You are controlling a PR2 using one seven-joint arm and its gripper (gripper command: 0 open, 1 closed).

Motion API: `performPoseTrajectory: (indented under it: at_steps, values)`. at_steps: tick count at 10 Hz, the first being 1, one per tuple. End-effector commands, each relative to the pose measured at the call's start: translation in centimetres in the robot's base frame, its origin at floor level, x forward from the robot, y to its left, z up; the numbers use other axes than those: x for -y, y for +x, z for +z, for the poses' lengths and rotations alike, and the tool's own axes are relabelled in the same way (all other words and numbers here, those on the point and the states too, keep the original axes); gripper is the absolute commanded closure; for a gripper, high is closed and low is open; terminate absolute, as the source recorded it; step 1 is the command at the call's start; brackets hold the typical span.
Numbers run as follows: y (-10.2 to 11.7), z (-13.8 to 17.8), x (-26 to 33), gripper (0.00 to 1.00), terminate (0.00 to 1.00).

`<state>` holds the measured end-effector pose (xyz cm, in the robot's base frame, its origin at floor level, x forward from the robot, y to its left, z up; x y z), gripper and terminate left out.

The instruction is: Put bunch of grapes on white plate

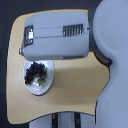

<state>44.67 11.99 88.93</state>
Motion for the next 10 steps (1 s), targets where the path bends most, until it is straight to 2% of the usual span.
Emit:
performPoseTrajectory:
  at_steps: [1, 4, 6, 10]
  values:
    - [-0.8, 10.1, 3.7, 0.0, 0.0]
    - [-2.9, 11.3, 8.9, 0.0, 0.0]
    - [-3.8, 11.8, 15.3, 0.0, 0.0]
    - [-3.9, 12.3, 25.7, 0.0, 0.0]
